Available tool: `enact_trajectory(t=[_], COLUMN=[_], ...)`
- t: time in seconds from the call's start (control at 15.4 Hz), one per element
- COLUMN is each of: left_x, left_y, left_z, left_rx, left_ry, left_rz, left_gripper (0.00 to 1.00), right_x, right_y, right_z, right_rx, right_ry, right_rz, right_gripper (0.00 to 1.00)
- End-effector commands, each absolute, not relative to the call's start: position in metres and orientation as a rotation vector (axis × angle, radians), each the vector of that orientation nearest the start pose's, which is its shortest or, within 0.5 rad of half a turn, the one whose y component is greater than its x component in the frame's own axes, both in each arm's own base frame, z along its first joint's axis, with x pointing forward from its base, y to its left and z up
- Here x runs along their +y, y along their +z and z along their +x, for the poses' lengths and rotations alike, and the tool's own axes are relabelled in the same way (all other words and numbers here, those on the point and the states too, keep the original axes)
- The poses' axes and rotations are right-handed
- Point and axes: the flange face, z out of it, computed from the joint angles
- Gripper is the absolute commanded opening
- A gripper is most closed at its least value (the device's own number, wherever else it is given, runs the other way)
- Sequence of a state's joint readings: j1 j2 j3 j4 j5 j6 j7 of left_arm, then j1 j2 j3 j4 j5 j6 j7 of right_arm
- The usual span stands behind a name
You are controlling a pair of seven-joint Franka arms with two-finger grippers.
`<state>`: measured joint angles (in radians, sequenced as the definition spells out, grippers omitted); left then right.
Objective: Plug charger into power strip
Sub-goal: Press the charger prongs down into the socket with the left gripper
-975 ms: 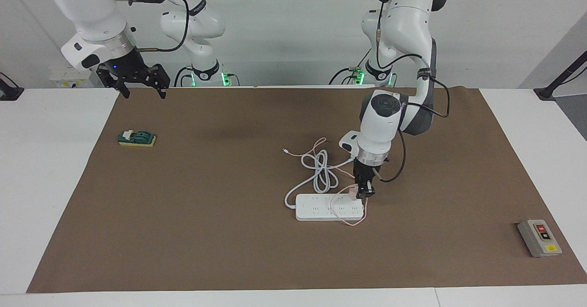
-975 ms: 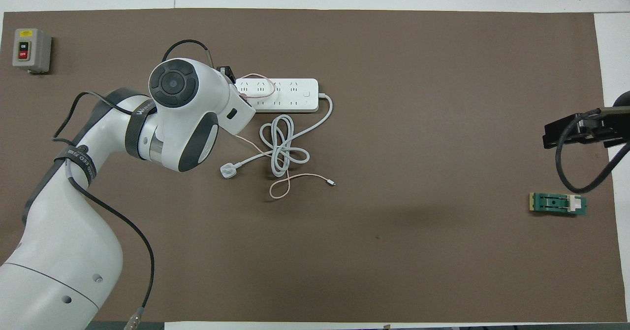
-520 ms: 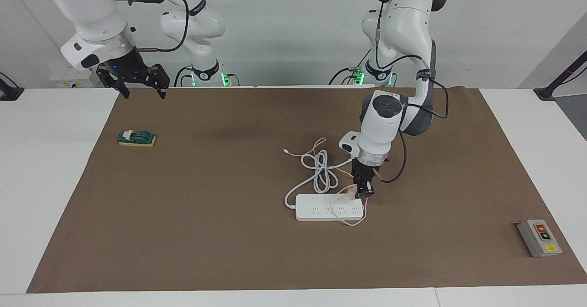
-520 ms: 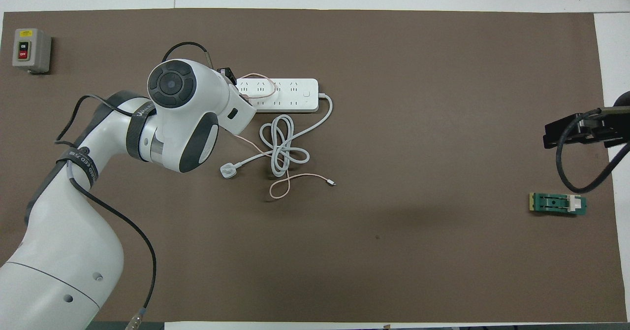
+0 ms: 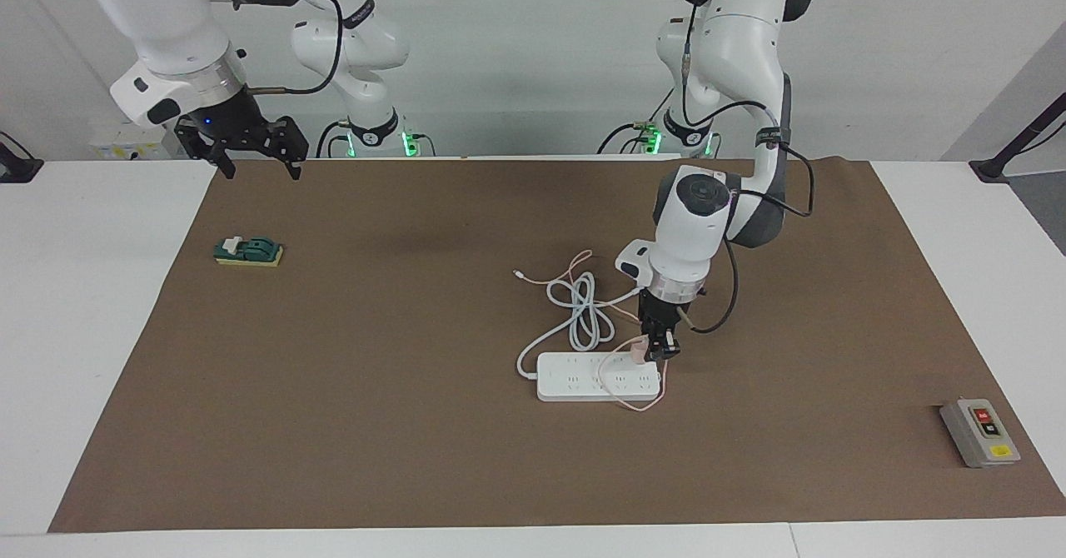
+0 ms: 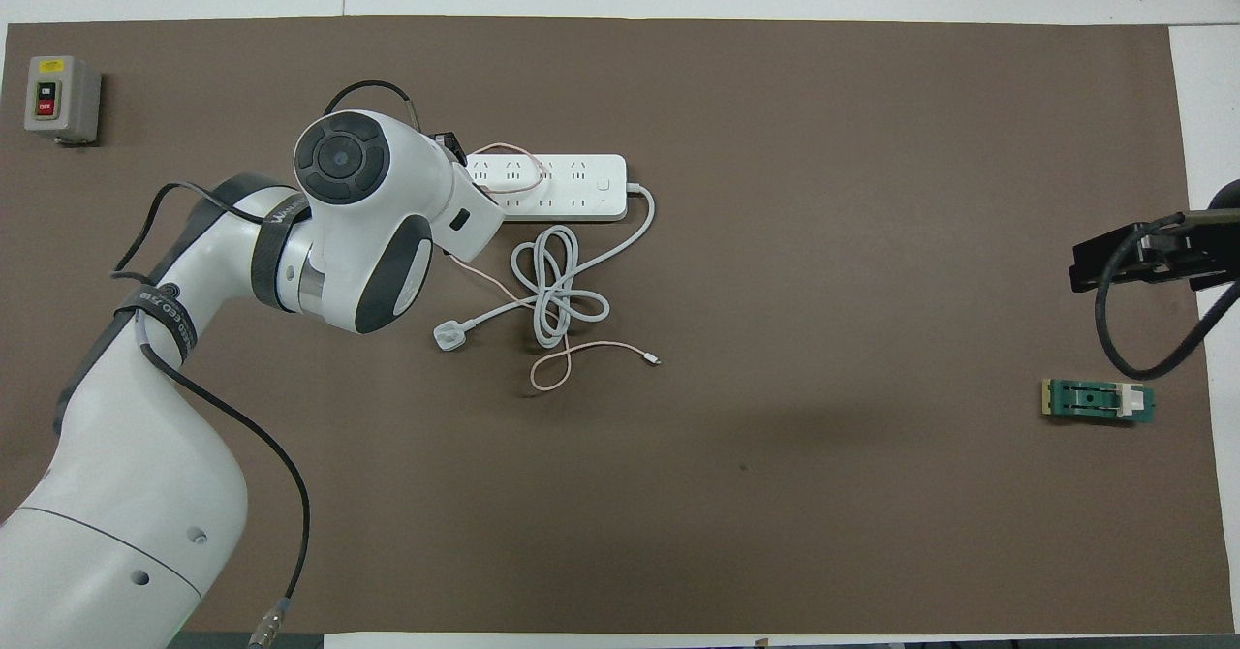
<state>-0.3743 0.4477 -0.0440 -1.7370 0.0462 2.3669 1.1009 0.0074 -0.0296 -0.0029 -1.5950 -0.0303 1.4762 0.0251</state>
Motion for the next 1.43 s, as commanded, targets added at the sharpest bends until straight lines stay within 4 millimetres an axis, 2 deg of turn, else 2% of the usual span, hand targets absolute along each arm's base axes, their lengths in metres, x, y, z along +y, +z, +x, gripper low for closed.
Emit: enact_trajectory(t=[0.0, 0.46, 0.59, 0.78, 0.98, 1.17, 1.37], left_x=[-0.281, -0.276, -0.275, -0.285, -0.288, -0.292, -0.293], left_y=[0.330, 0.325, 0.316, 0.307, 0.308, 0.294, 0.292], left_z=[0.637, 0.649, 0.649, 0.658, 0.662, 0.657, 0.657], left_rx=[2.140, 2.126, 2.134, 2.169, 2.184, 2.202, 2.236], left_ry=[-0.218, -0.195, -0.158, -0.066, -0.097, -0.177, -0.198], left_rz=[-2.228, -2.341, -2.346, -2.351, -2.322, -2.270, -2.224], left_gripper=[0.00, 0.00, 0.00, 0.00, 0.00, 0.00, 0.00], right_x=[-0.004, -0.005, -0.005, -0.005, -0.005, -0.005, -0.006], right_y=[0.621, 0.622, 0.622, 0.622, 0.622, 0.622, 0.622], right_z=[0.533, 0.533, 0.533, 0.533, 0.533, 0.533, 0.533], right_rx=[0.057, 0.055, 0.054, 0.052, 0.052, 0.052, 0.055], right_ry=[0.118, 0.116, 0.116, 0.116, 0.116, 0.116, 0.116], right_rz=[-3.191, -3.191, -3.191, -3.191, -3.191, -3.191, -3.191], right_gripper=[1.00, 1.00, 1.00, 1.00, 1.00, 1.00, 1.00])
